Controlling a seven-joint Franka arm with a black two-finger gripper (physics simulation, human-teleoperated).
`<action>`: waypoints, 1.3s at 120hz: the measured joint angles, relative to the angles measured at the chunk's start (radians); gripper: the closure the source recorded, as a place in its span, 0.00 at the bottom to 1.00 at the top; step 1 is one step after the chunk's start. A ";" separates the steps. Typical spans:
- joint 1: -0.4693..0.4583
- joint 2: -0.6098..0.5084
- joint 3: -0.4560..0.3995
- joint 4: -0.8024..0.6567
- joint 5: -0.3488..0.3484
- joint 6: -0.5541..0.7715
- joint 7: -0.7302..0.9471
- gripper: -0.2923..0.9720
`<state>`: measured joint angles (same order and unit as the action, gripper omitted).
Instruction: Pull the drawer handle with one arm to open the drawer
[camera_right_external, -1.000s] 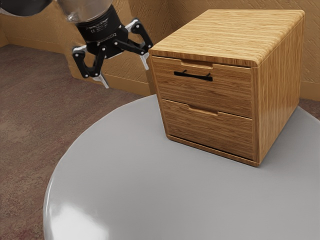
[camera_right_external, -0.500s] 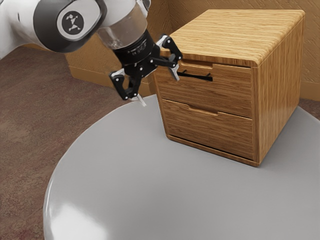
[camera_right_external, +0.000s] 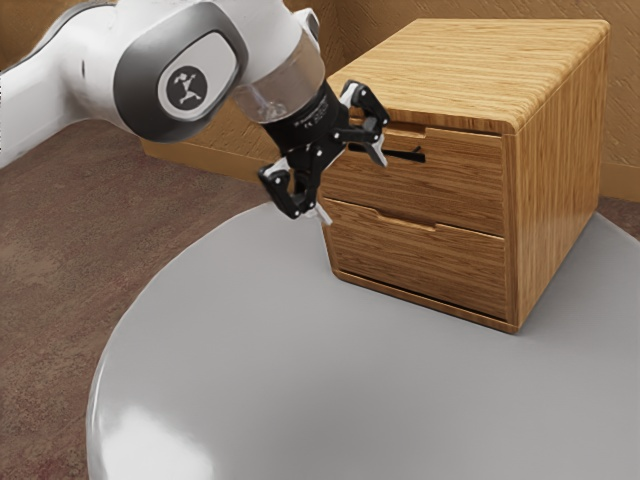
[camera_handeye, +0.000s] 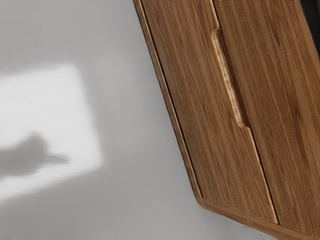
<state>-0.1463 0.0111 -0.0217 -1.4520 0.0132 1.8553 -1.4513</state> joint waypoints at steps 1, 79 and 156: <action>0.000 0.000 0.000 -0.001 0.000 0.002 -0.002 0.23; 0.097 0.034 -0.002 -0.011 0.000 0.116 -0.074 0.24; 0.111 0.120 -0.008 0.072 -0.003 0.165 -0.098 0.38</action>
<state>-0.0355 0.1307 -0.0300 -1.3799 0.0099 2.0207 -1.5494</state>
